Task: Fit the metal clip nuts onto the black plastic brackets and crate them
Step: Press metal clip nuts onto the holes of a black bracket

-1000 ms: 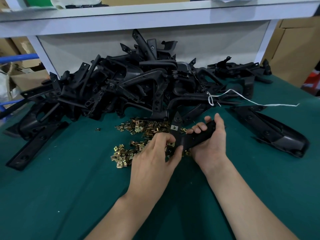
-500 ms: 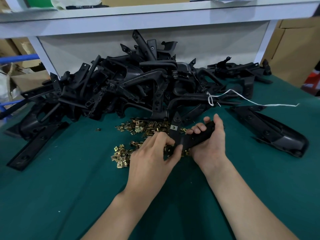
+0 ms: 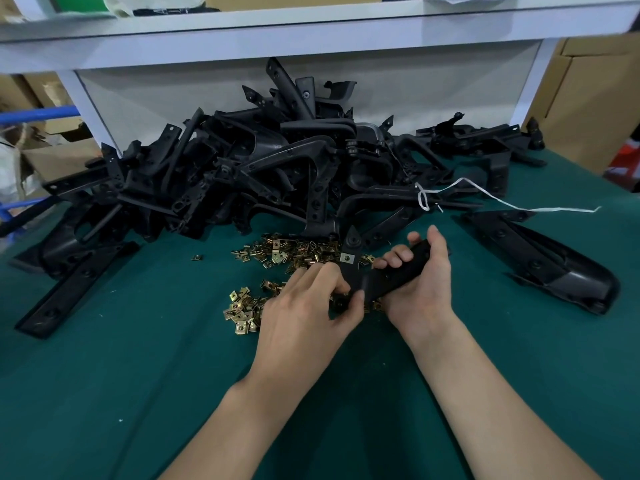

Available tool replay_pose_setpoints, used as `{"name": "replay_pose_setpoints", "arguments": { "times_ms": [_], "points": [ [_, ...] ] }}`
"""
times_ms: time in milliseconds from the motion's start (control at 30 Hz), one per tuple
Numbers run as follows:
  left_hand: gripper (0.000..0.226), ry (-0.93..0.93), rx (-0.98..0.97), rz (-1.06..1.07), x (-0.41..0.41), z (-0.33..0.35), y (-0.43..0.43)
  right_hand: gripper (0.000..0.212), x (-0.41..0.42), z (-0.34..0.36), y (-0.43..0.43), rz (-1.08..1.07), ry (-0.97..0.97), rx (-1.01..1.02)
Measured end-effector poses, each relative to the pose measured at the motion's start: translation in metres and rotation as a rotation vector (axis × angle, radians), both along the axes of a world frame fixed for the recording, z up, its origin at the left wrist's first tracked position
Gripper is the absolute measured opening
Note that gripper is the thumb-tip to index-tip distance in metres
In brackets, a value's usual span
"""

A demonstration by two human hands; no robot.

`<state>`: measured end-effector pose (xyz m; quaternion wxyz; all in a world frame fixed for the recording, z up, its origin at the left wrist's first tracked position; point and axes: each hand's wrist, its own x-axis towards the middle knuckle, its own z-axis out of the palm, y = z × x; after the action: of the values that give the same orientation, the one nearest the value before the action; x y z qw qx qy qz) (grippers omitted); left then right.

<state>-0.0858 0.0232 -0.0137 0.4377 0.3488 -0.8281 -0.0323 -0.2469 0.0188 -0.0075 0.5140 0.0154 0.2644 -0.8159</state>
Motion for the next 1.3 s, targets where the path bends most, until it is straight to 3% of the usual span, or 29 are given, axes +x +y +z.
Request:
{"name": "replay_pose_setpoints", "arguments": {
  "times_ms": [200, 367, 433, 567, 767, 1300],
  "points": [
    [0.025, -0.001, 0.066, -0.010, 0.000, -0.002, 0.004, 0.033, -0.001, -0.001, -0.001, -0.001, -0.010, -0.004],
    [0.034, 0.157, 0.465, -0.109, -0.001, 0.001, 0.010, 0.034, -0.003, -0.002, -0.001, -0.007, -0.065, -0.028],
    [0.039, 0.147, 0.500, -0.090, -0.002, 0.001, 0.010, 0.034, -0.003, -0.003, -0.001, -0.012, -0.075, -0.035],
    [0.047, -0.002, 0.336, 0.012, -0.002, -0.004, 0.010, 0.034, -0.004, -0.001, -0.001, -0.010, -0.077, -0.036],
    [0.032, -0.131, 0.092, 0.111, -0.002, -0.004, 0.008, 0.034, -0.002, -0.001, -0.001, -0.007, -0.035, -0.016],
    [0.034, -0.111, 0.014, 0.088, -0.003, -0.002, 0.009, 0.029, -0.005, -0.002, 0.003, -0.010, -0.060, -0.145]
  ]
}}
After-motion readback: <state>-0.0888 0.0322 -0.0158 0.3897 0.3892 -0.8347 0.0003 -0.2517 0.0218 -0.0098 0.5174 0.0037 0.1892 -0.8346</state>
